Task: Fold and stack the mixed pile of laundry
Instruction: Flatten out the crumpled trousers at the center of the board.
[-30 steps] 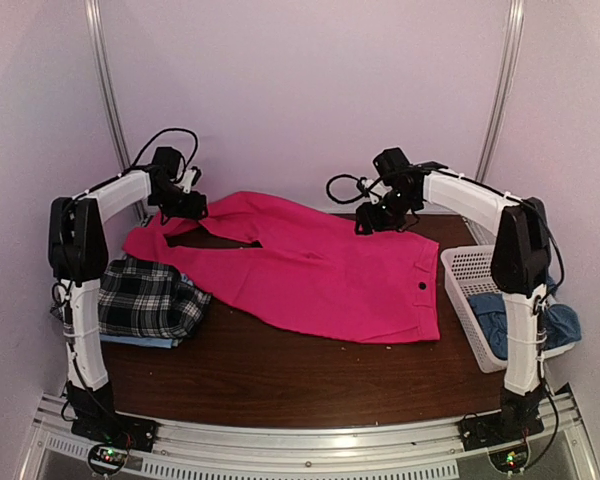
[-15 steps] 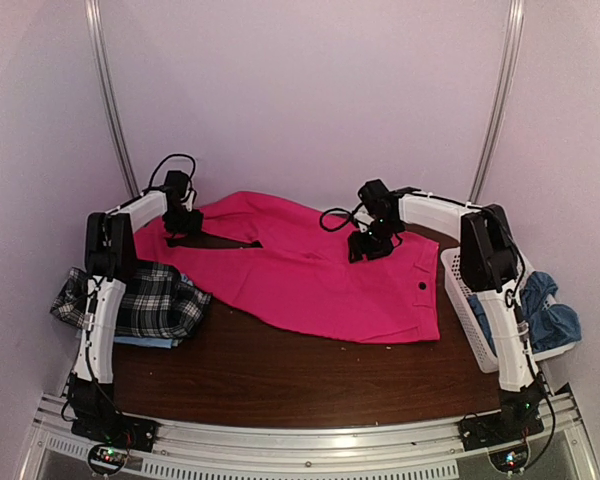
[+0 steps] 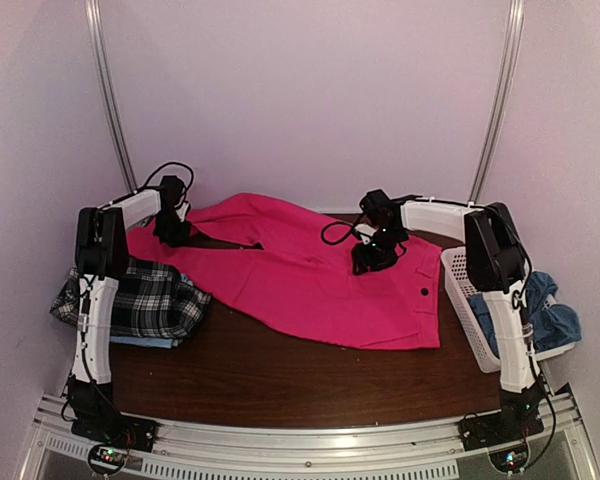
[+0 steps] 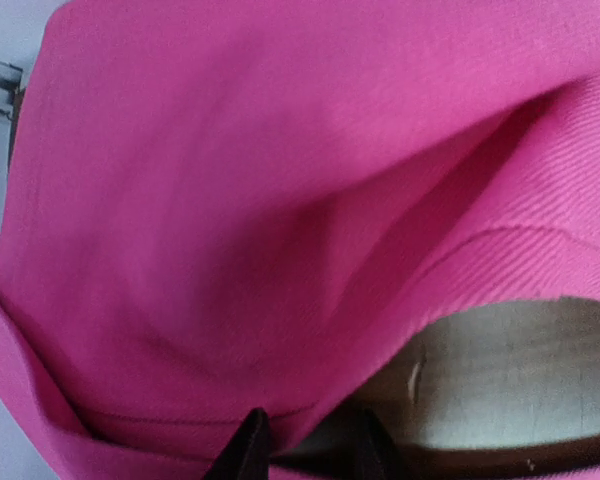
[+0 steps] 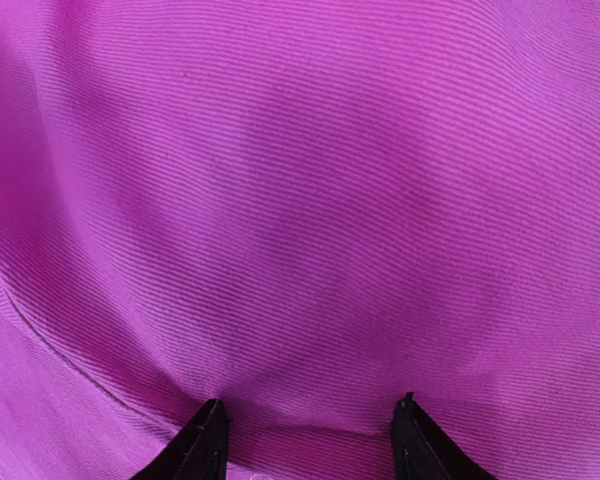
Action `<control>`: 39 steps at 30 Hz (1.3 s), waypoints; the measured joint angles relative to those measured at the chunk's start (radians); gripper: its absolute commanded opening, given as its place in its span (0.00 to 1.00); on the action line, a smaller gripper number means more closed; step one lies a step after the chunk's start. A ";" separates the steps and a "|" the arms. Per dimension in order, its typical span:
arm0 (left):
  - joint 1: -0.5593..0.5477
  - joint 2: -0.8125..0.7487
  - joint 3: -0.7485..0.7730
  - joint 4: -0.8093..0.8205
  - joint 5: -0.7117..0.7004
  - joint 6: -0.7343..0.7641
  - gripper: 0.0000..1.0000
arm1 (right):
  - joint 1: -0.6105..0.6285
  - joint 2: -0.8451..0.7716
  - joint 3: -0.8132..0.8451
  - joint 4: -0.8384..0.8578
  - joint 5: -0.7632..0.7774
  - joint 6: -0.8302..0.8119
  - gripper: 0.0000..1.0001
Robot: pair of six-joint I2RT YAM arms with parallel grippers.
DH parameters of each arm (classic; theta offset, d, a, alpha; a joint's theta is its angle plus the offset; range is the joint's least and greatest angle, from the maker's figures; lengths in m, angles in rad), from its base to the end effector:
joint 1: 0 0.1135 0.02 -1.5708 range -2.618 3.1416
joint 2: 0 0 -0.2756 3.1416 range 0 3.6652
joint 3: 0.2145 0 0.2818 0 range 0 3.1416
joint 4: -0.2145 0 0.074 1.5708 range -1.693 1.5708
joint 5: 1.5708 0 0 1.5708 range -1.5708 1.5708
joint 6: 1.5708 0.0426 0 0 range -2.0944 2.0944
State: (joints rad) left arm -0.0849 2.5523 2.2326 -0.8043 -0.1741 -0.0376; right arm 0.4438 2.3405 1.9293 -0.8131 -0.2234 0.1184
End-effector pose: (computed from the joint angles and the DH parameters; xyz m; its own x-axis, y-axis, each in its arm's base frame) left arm 0.5780 -0.0418 0.1325 -0.8983 0.0393 -0.4376 -0.0248 0.9899 0.1399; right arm 0.4723 0.2350 0.1477 -0.9010 -0.3008 -0.3126 -0.3829 0.8902 0.2470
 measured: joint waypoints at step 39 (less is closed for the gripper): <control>0.007 0.018 0.027 -0.003 0.075 -0.006 0.20 | 0.040 -0.048 -0.067 -0.075 -0.008 -0.023 0.45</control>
State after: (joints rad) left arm -0.0780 2.5706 2.2597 -0.8074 -0.0994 -0.0437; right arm 0.4843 2.2929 1.8622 -0.8883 -0.2317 0.0952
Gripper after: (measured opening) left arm 0.220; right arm 0.460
